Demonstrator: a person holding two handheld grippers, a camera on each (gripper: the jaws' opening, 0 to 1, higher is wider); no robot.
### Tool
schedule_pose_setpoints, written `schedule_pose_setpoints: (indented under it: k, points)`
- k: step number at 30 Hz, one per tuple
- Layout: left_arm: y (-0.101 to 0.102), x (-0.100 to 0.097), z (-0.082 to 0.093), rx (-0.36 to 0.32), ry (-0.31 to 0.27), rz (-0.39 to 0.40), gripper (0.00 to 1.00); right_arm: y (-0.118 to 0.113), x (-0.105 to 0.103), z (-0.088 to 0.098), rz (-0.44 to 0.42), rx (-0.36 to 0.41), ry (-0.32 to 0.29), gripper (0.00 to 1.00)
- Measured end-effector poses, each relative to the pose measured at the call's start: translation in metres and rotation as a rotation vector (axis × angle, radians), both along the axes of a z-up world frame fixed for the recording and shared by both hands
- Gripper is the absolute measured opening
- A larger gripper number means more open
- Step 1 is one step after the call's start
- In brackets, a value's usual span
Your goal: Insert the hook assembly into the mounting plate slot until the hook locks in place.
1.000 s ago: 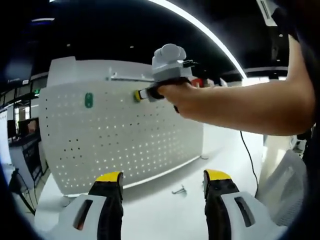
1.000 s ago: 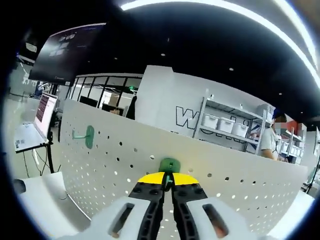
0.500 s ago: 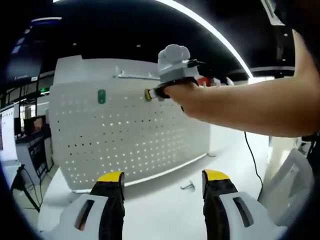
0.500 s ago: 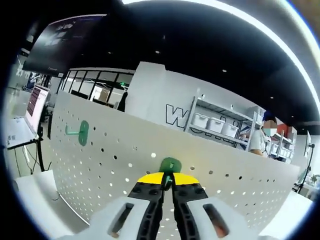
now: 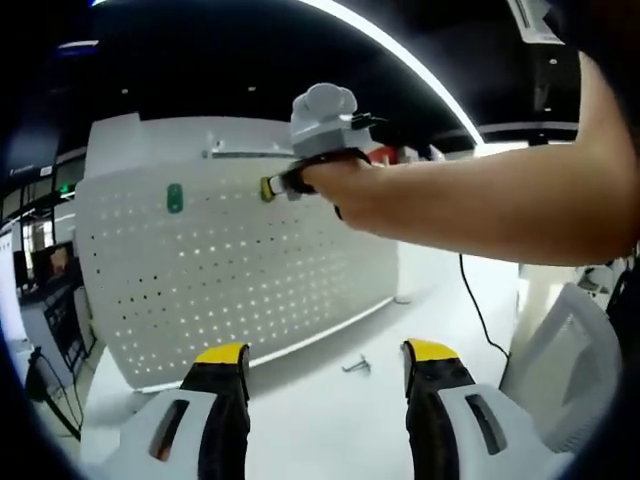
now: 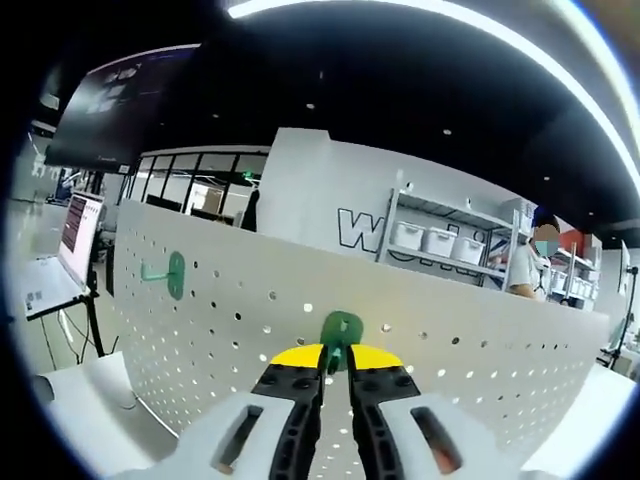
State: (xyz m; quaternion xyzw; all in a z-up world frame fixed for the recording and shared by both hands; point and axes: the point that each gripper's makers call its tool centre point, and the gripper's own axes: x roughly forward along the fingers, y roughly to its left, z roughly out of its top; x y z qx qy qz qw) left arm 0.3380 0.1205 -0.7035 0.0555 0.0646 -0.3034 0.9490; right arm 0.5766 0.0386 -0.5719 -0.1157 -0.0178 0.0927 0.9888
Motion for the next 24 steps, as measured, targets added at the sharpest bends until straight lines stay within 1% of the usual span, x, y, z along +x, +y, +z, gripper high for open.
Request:
schedule_pose_setpoints:
  k: [4, 7, 9, 11, 13, 15, 18, 24]
  points:
    - [-0.002, -0.006, 0.000, 0.004, 0.008, -0.019, 0.64, -0.008, -0.010, -0.010, 0.016, 0.034, 0.018, 0.10]
    - [-0.004, -0.010, -0.001, -0.001, 0.011, -0.030, 0.64, -0.014, -0.023, -0.023, 0.048, 0.008, 0.017, 0.10]
    - [-0.008, -0.012, -0.004, 0.002, 0.013, -0.039, 0.65, -0.025, -0.028, -0.038, 0.050, 0.000, 0.060, 0.11]
    - [-0.010, -0.013, -0.010, 0.009, 0.023, -0.049, 0.65, -0.033, -0.034, -0.042, 0.058, 0.009, 0.061, 0.12]
    - [-0.014, -0.013, -0.012, 0.007, 0.034, -0.065, 0.64, -0.041, -0.041, -0.051, 0.068, -0.008, 0.082, 0.12]
    - [-0.016, -0.012, -0.011, 0.012, 0.023, -0.075, 0.64, -0.048, -0.048, -0.056, 0.075, -0.027, 0.080, 0.12]
    - [-0.019, -0.013, -0.013, 0.011, 0.034, -0.088, 0.65, -0.060, -0.057, -0.062, 0.076, -0.041, 0.096, 0.12]
    - [-0.018, -0.012, -0.014, 0.020, 0.030, -0.088, 0.65, -0.079, -0.074, -0.079, 0.074, -0.099, 0.129, 0.13]
